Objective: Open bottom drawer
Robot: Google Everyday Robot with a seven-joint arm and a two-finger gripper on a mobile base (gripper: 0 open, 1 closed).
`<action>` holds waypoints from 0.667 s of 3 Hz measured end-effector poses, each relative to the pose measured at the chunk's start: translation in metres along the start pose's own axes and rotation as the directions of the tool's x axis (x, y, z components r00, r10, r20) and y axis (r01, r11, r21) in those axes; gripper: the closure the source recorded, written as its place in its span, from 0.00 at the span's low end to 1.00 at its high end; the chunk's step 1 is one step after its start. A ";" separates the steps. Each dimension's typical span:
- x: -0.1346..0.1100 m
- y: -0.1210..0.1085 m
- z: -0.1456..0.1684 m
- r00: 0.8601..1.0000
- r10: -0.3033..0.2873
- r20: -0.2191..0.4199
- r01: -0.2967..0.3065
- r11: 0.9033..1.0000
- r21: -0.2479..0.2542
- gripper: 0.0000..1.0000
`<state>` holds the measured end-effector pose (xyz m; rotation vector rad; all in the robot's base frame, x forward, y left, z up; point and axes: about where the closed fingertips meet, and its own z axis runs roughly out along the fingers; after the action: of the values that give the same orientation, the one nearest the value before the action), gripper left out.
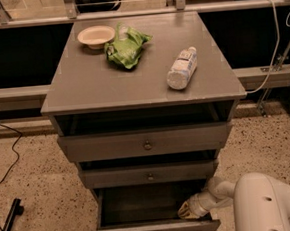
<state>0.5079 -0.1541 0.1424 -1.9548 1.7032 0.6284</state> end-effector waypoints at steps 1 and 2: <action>-0.005 0.033 -0.005 0.999 0.041 0.017 -0.040 0.997 -0.058 1.00; -0.001 0.070 -0.017 0.993 0.113 0.016 -0.111 0.989 -0.098 1.00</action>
Offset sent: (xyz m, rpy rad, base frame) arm -0.1124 -0.0409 0.0191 -0.0035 0.2385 -0.0724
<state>0.4385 -0.1721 0.1525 -1.9195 1.8105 0.7838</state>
